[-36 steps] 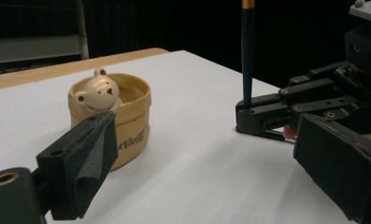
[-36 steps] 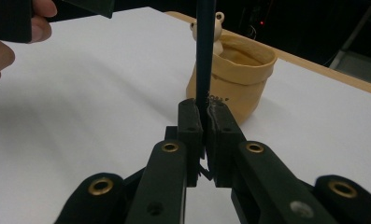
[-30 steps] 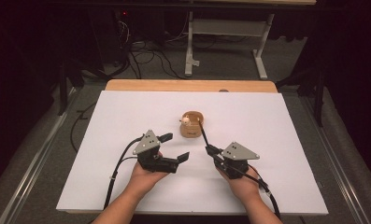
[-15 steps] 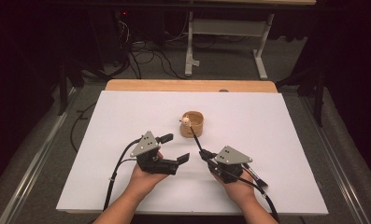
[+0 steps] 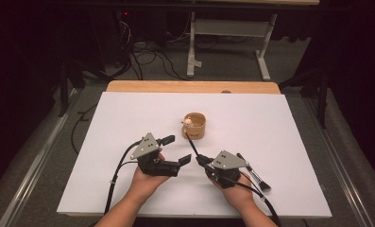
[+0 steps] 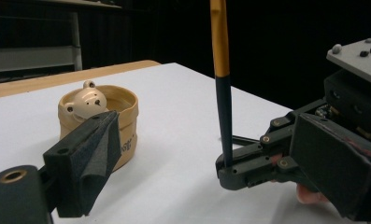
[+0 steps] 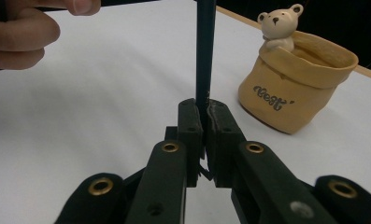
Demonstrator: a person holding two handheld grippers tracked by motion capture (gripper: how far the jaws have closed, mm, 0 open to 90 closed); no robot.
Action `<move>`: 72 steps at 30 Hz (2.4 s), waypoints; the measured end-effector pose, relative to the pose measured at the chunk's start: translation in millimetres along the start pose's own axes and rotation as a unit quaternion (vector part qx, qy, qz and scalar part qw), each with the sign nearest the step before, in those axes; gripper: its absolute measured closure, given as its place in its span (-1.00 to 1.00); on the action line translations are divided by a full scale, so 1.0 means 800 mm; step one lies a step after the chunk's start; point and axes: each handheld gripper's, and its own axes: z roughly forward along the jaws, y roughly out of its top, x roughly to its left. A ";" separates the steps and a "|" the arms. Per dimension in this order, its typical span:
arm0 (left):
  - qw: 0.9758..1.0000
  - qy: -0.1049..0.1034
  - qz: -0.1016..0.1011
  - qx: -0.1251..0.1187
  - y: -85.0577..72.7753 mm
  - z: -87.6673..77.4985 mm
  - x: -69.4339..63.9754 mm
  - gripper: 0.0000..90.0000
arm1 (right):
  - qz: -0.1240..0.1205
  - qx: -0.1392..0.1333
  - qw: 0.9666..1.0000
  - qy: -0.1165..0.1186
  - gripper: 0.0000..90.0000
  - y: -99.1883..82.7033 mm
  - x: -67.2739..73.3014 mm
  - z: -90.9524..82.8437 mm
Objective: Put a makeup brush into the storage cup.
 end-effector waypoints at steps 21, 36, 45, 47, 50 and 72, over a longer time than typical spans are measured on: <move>1.000 -0.009 -0.026 -0.013 -0.003 -0.002 0.003 -0.62 | -0.009 0.008 1.000 0.016 0.94 0.000 0.015 0.006; 0.997 -0.037 -0.049 -0.040 -0.002 -0.010 0.005 -0.01 | -0.009 0.009 1.000 0.017 0.94 -0.001 0.016 0.008; 0.997 -0.046 -0.054 -0.042 -0.003 -0.011 0.004 0.27 | -0.012 0.006 1.000 0.021 0.94 -0.001 0.017 0.009; 0.997 -0.046 -0.054 -0.043 -0.003 -0.011 0.004 0.32 | -0.010 0.009 1.000 0.020 0.94 -0.001 0.018 0.009; 0.996 -0.048 -0.054 -0.044 -0.004 -0.011 0.004 0.40 | -0.011 0.008 1.000 0.022 0.94 -0.001 0.018 0.009; 0.997 -0.043 -0.045 -0.053 -0.007 -0.014 0.003 0.83 | -0.012 0.009 1.000 0.025 0.94 0.000 0.022 0.011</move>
